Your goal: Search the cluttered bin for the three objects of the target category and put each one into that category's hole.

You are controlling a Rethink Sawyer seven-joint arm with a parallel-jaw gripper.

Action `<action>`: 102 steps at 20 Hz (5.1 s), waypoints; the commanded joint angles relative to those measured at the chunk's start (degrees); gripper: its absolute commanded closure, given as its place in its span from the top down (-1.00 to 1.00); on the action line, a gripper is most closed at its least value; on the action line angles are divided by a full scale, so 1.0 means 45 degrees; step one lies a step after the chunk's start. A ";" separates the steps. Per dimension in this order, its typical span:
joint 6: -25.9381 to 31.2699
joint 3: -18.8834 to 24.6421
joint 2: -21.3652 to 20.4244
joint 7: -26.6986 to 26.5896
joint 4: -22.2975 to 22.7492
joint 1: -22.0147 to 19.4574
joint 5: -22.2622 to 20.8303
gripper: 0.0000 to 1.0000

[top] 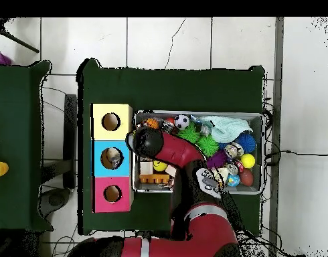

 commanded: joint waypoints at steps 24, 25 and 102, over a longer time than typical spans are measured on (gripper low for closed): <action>0.4056 -0.2172 0.0025 -0.0100 -0.2968 0.1208 -0.2168 1.00; 0.4176 -0.2152 -0.0038 -0.0135 -0.2975 0.1193 -0.2155 1.00; 0.3724 -0.2212 0.2901 0.1277 -0.6244 0.0831 -0.1399 1.00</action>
